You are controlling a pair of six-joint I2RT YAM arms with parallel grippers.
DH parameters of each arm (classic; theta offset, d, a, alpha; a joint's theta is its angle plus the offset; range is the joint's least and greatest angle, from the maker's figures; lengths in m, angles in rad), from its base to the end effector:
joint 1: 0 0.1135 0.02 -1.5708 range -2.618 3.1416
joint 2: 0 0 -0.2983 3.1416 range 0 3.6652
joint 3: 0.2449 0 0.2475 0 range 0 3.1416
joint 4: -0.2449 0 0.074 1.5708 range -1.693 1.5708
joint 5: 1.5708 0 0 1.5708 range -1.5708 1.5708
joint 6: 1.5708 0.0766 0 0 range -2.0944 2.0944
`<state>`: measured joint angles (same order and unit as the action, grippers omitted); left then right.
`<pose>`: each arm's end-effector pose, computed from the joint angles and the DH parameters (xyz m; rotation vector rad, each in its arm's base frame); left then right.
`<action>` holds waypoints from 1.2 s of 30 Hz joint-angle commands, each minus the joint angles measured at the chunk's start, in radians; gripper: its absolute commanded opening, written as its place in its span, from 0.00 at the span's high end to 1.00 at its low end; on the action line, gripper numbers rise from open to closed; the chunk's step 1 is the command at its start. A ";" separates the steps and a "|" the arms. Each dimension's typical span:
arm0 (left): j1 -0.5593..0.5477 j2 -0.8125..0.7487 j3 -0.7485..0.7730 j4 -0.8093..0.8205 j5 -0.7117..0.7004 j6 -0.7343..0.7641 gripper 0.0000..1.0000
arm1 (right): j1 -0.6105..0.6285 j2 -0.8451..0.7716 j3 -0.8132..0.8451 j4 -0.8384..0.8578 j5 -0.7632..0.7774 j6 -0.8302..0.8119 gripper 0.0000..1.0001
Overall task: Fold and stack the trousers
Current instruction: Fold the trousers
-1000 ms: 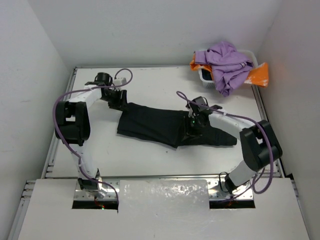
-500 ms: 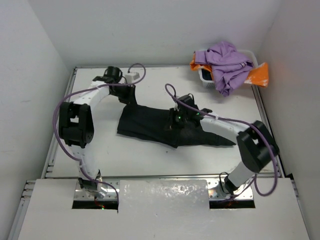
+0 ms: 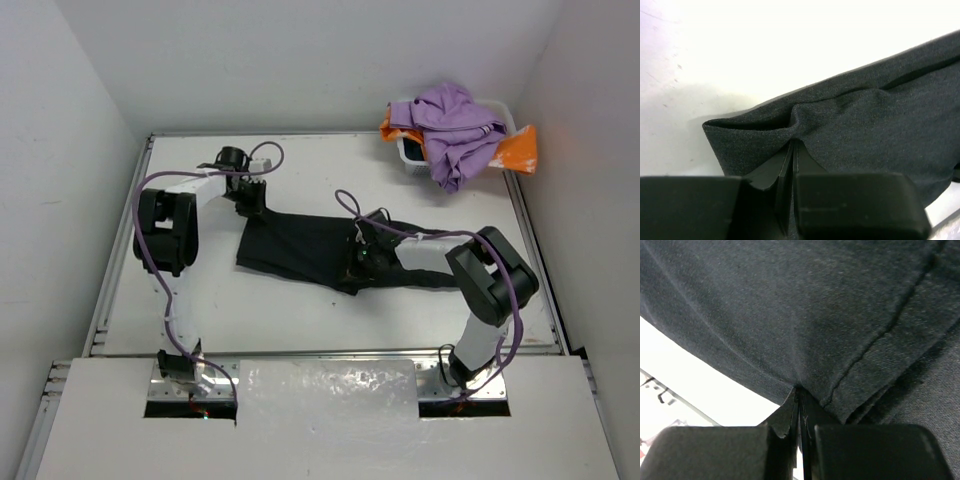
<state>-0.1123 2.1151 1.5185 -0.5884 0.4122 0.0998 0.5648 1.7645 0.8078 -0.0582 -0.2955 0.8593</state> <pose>0.4547 -0.0822 0.1498 0.3962 2.6784 -0.5689 0.2774 0.2022 0.1195 0.2922 2.7778 0.8347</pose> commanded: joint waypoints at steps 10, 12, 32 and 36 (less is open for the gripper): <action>0.085 -0.035 0.152 0.066 -0.032 -0.032 0.75 | -0.019 0.006 0.108 -0.149 0.075 -0.273 1.00; 0.085 -0.061 0.233 0.016 -0.006 -0.006 0.66 | -0.020 -0.025 0.160 -0.181 0.056 -0.298 0.99; 0.102 -0.210 -0.199 -0.033 -0.078 0.048 0.47 | -0.664 -0.421 0.131 -0.601 0.124 -0.491 0.40; 0.100 -0.211 -0.248 -0.001 0.014 0.029 0.46 | -0.827 -0.383 0.126 -0.615 0.127 -0.563 0.39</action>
<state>-0.0120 1.9244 1.2877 -0.6487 0.3508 0.1482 -0.1909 1.3651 0.9390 -0.6228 -0.1764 0.3878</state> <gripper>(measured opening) 0.534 0.604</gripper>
